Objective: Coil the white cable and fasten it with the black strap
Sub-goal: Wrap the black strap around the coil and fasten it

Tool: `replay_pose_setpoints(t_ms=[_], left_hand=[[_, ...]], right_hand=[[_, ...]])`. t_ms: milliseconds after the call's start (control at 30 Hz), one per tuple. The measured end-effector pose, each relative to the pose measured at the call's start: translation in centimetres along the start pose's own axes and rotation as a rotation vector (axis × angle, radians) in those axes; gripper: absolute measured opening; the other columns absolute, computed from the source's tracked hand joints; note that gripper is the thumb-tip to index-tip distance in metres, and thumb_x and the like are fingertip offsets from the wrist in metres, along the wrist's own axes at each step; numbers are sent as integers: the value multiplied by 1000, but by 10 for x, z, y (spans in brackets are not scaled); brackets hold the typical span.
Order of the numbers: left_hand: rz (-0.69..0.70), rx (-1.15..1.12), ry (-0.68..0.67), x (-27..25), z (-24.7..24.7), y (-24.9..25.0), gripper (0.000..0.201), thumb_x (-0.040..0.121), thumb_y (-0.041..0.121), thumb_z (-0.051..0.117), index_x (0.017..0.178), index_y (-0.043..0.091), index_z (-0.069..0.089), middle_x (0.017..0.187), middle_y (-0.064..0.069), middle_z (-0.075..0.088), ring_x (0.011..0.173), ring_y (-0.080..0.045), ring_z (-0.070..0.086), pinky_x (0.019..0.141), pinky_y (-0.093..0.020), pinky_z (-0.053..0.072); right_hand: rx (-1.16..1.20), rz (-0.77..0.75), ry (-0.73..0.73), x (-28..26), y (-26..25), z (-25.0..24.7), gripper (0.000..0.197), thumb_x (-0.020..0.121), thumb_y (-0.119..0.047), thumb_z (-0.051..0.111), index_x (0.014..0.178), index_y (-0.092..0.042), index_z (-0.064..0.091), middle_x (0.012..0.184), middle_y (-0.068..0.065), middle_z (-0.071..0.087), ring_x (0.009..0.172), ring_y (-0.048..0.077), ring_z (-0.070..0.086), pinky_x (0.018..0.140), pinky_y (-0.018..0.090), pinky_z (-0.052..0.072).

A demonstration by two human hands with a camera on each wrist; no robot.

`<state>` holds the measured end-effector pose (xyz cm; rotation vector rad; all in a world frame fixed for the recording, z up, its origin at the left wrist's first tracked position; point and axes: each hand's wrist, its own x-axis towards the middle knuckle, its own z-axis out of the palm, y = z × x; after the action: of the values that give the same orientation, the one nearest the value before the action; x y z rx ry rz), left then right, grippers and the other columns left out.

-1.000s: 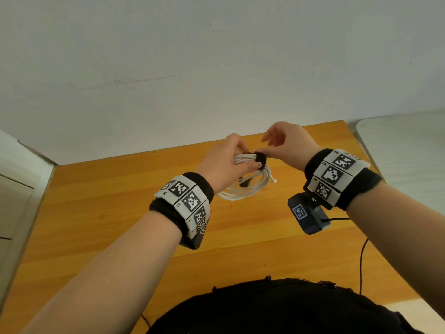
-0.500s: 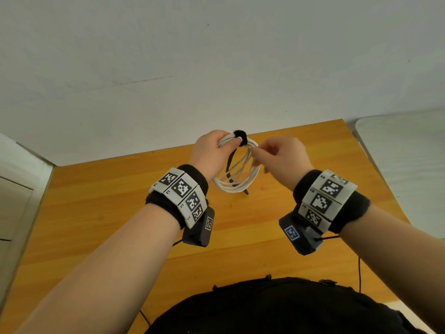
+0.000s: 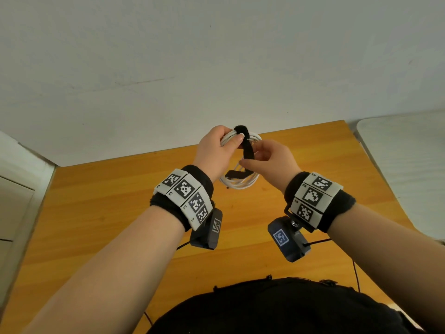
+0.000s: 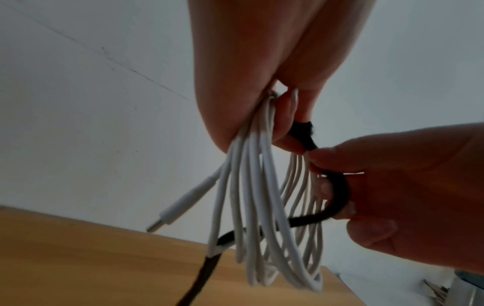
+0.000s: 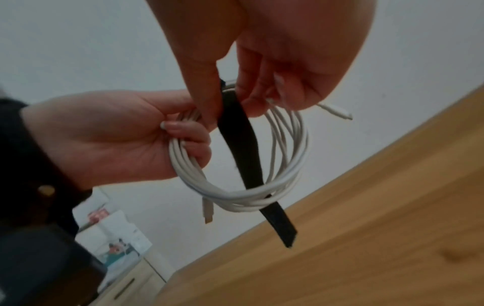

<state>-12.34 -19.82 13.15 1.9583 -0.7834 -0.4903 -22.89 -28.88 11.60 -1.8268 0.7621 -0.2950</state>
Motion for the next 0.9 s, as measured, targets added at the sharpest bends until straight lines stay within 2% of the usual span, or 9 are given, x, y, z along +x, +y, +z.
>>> replay_pose_setpoints(t_ms=[133, 233, 333, 400, 500, 600, 667, 767, 900], left_hand=[[-4, 0, 6, 0, 0, -3, 21, 94, 29, 52, 101, 10, 55, 67, 8, 47, 61, -7, 44, 57, -21, 34], [10, 19, 14, 0, 1, -4, 16, 94, 29, 51, 97, 13, 53, 69, 7, 46, 61, -7, 44, 56, -20, 34], [19, 64, 42, 1, 2, -6, 14, 94, 28, 51, 95, 14, 52, 70, 8, 47, 62, -5, 45, 53, -13, 34], [17, 92, 58, 2, 2, -7, 16, 94, 28, 51, 99, 13, 53, 74, 8, 50, 65, -5, 47, 52, -11, 35], [32, 171, 47, 2, 3, -8, 25, 94, 27, 51, 112, 9, 56, 93, 4, 55, 82, -11, 51, 63, -19, 34], [13, 206, 35, -1, 3, -12, 28, 95, 24, 51, 119, 10, 53, 100, 5, 52, 90, -10, 49, 73, -17, 34], [-9, 191, 7, -3, 0, -17, 24, 95, 23, 50, 117, 13, 51, 99, 4, 59, 90, -12, 54, 67, -16, 36], [-2, 205, -88, -6, -3, -18, 19, 95, 23, 49, 113, 17, 51, 89, 6, 67, 86, -10, 60, 59, -6, 36], [67, 270, -212, -10, -5, -7, 20, 96, 23, 45, 116, 19, 50, 86, 6, 66, 72, -6, 56, 57, -17, 35]], right_hand=[[5, 14, -21, -3, -1, -1, 13, 81, -16, 65, 90, -11, 56, 80, 4, 59, 62, 13, 49, 59, 24, 40], [-26, -4, 70, -7, -1, -1, 23, 82, -15, 63, 98, -18, 47, 82, 3, 60, 60, 11, 52, 53, 21, 42], [-219, -115, 178, -12, -4, -3, 19, 88, -21, 59, 107, -20, 57, 75, -8, 55, 63, 9, 51, 55, 21, 41], [-303, -189, 166, -12, -6, -5, 18, 91, -24, 56, 102, -15, 66, 74, -5, 57, 65, 15, 52, 59, 28, 42], [-441, -310, 120, -14, -7, -4, 21, 92, -25, 55, 91, -10, 70, 70, 0, 55, 66, 19, 50, 59, 32, 39], [-537, -420, 118, -17, -7, -4, 23, 92, -23, 54, 85, -8, 69, 68, 1, 54, 66, 18, 48, 59, 32, 39], [-543, -458, 143, -16, -8, -7, 22, 91, -22, 54, 84, -8, 70, 71, 5, 60, 69, 20, 51, 61, 34, 43], [-496, -466, 203, -12, -10, -14, 20, 90, -23, 56, 91, -11, 72, 80, 7, 65, 77, 22, 56, 66, 36, 48], [-467, -411, 244, -2, -12, -22, 18, 90, -21, 57, 95, -12, 72, 86, 6, 65, 78, 18, 55, 68, 31, 46]])
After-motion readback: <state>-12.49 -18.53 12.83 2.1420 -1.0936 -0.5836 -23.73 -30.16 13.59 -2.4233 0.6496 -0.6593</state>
